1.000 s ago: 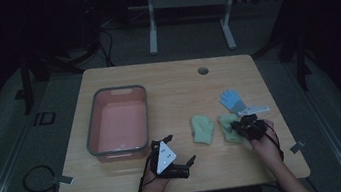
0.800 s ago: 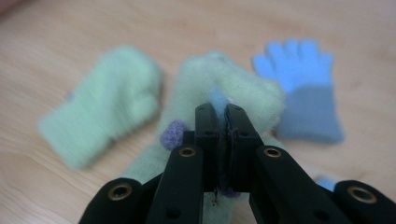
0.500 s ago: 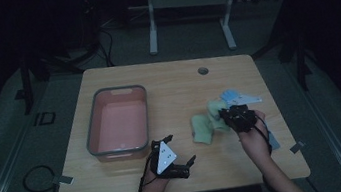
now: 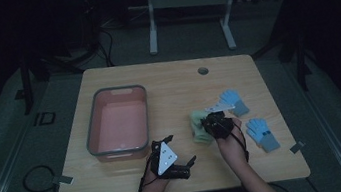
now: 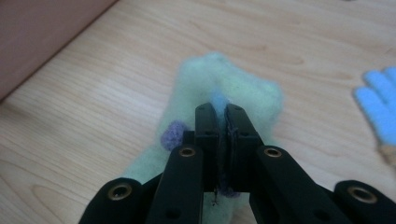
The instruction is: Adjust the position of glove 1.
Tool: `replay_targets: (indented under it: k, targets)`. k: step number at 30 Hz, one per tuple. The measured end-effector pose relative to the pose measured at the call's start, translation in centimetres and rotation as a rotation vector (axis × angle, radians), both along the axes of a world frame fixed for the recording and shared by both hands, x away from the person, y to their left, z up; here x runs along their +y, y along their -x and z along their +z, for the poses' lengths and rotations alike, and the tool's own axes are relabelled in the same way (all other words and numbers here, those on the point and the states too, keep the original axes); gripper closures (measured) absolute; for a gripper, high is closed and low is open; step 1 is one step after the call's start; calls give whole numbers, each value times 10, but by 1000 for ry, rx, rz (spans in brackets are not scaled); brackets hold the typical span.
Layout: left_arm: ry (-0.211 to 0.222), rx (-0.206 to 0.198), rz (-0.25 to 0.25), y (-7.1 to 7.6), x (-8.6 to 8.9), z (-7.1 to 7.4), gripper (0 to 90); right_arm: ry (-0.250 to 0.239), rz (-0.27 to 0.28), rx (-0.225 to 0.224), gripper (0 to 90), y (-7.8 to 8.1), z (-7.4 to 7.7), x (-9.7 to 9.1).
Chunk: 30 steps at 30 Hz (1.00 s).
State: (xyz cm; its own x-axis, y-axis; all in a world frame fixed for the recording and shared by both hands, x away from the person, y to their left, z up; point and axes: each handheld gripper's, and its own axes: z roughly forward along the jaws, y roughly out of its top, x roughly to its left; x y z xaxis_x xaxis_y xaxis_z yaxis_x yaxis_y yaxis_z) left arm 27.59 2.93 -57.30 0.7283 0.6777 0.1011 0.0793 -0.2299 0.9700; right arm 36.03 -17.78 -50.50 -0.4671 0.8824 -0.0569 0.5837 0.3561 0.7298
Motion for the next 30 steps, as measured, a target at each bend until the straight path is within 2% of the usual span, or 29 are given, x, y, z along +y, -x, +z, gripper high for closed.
replay_targets:
  k: [7, 14, 18, 22, 25, 26, 28, 29, 30]
  targets:
    - [5, 13, -9, -1, 0, 0, 0, 57, -3, 18, 847, -2, -20, 1]
    - [32, 34, -22, -3, 3, 0, 0, 51, 59, 57, 813, -7, -27, -6]
    - [-28, 24, -4, -5, 0, 1, 0, 27, 100, 51, 715, -5, -19, -12]
    - [-60, 29, 10, -5, -4, 3, 0, 1, 166, 37, 632, -1, -10, -24]
    - [-71, 61, -54, -8, -6, 6, 0, -37, 213, 28, 593, -3, -3, -37]
    - [-75, 80, -93, -9, -7, 8, 0, -40, 234, 22, 580, -4, -1, -42]
    - [-82, 146, -152, -13, -9, 11, 0, -37, 260, 12, 569, -7, 4, -51]
    - [-82, 146, -152, -13, -9, 11, 0, -37, 260, 12, 569, -7, 4, -51]
    - [-76, 198, -174, -16, -11, 14, 0, -45, 265, 20, 559, -9, 6, -56]
